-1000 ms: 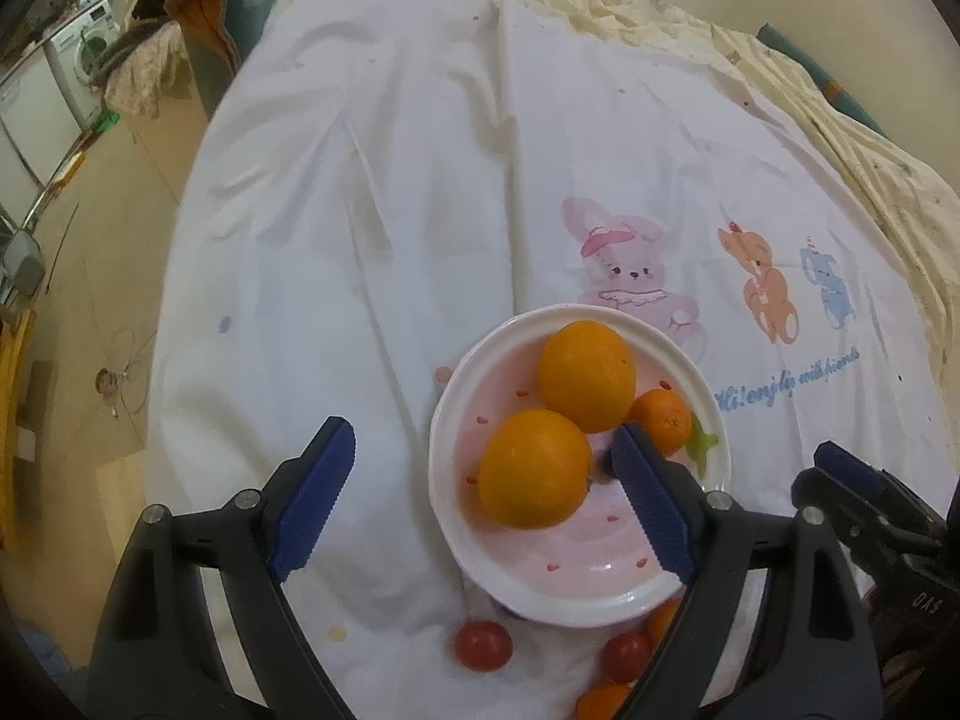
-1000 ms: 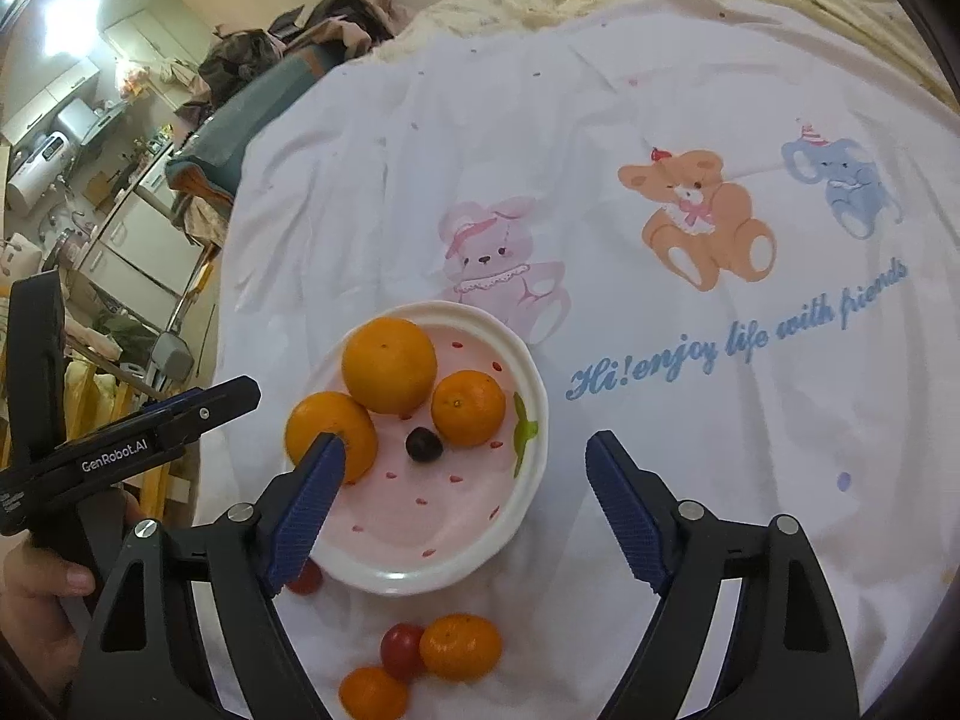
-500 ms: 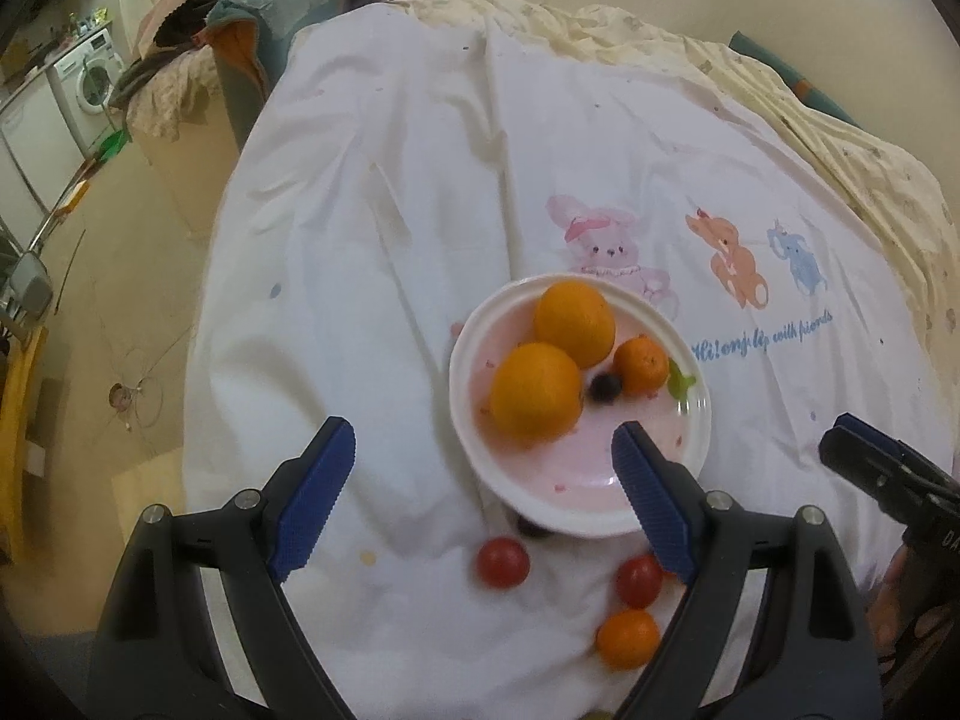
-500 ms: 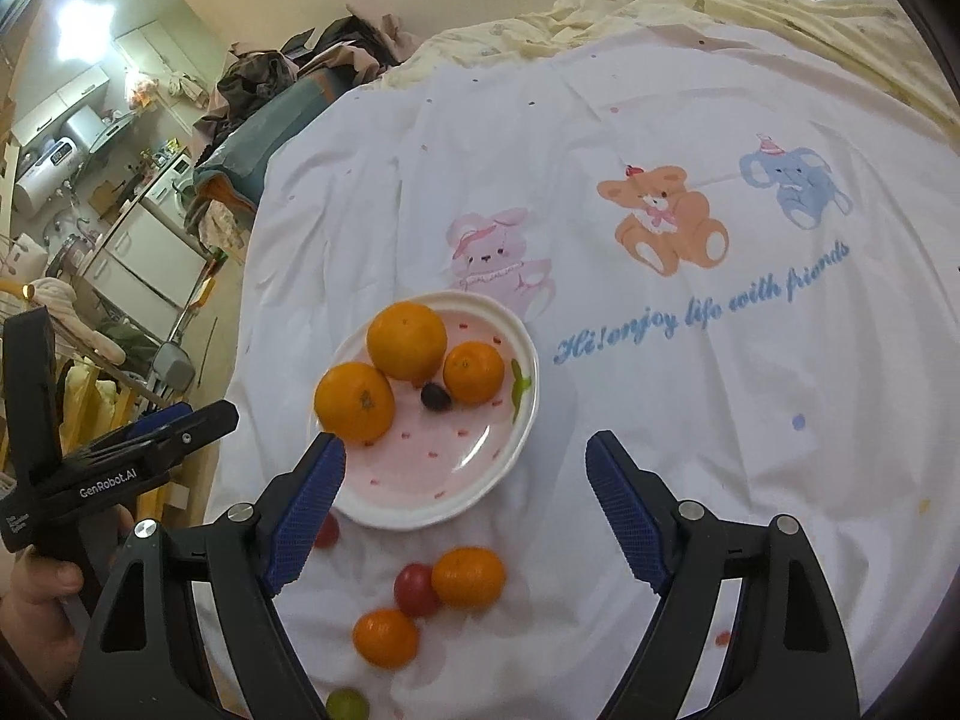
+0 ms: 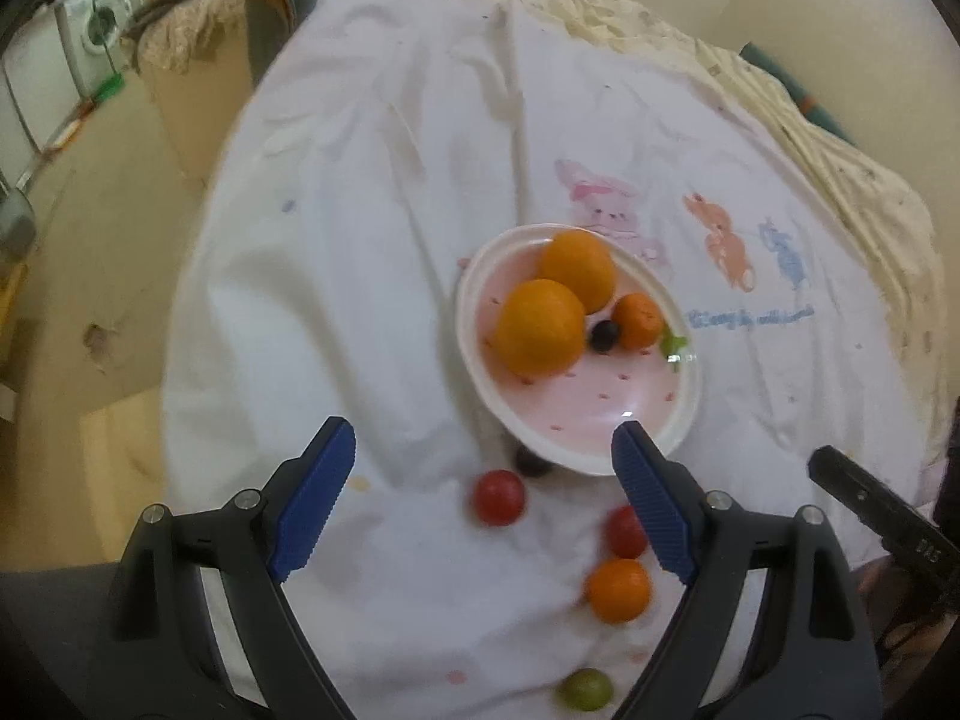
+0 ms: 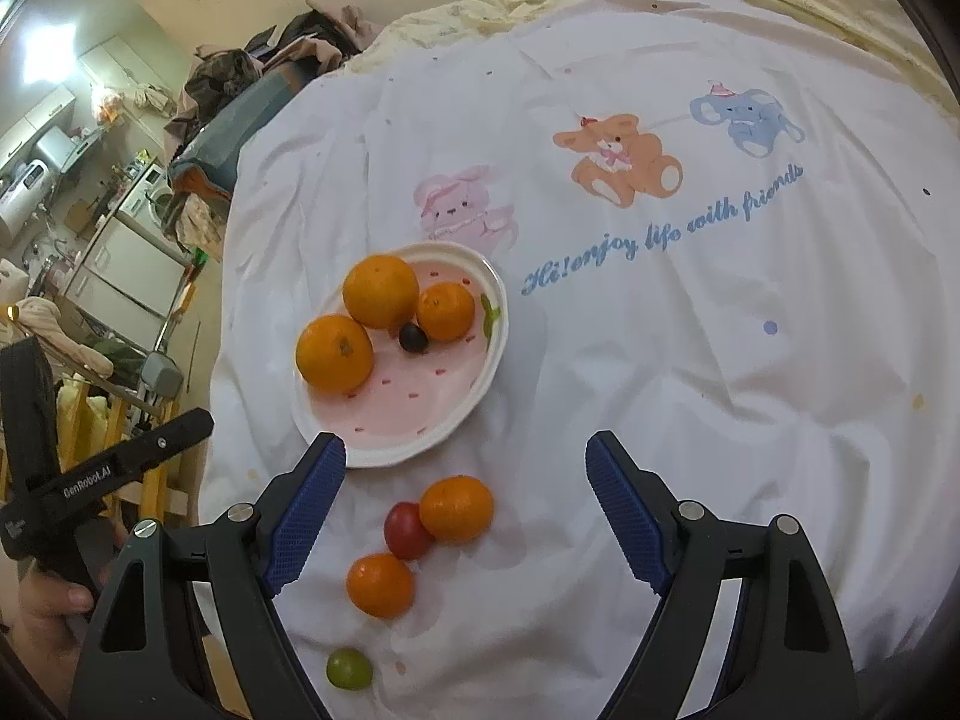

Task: Organize fruits
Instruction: 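Grasp a red cherry tomato with the left gripper, then lift the red tomato with the left gripper while the right gripper grasps a tangerine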

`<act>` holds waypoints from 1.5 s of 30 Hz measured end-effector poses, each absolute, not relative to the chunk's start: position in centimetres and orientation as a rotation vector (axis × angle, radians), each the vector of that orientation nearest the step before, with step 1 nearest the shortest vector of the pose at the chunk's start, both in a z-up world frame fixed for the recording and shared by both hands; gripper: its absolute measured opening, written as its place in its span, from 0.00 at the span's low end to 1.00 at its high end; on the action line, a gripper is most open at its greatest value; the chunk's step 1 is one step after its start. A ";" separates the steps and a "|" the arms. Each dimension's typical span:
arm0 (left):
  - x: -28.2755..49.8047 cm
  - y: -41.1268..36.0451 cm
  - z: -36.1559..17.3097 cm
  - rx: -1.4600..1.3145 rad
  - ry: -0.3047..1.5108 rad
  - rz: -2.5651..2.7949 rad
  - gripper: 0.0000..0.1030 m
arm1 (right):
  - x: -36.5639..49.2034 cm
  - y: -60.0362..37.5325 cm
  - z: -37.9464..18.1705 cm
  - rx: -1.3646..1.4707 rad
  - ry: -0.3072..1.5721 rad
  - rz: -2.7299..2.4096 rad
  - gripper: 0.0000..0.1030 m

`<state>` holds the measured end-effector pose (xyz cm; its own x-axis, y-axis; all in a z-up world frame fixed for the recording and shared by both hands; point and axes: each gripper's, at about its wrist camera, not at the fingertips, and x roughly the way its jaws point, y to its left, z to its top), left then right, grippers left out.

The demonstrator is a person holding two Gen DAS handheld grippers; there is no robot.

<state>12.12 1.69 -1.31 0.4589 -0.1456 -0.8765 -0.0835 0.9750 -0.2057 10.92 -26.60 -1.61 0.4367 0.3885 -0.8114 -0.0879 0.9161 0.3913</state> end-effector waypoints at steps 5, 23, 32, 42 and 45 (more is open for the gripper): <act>11.7 1.2 -1.1 -0.137 1.066 -0.025 0.82 | 10.9 -26.1 -1.8 0.295 1.095 0.303 0.82; 12.8 -2.6 -9.0 -0.076 1.335 -0.055 0.64 | 11.7 -26.3 -4.3 0.315 1.211 0.261 0.82; 12.8 -2.8 -9.8 -0.098 1.388 -0.116 0.25 | 12.2 -26.2 -5.7 0.348 1.274 0.271 0.82; 11.1 -0.5 -6.0 -0.184 1.285 -0.086 0.25 | 12.8 -25.7 -8.6 0.550 1.393 0.369 0.64; 11.3 0.0 -5.9 -0.199 1.284 -0.080 0.25 | 13.1 -25.2 -9.3 0.521 1.413 0.338 0.58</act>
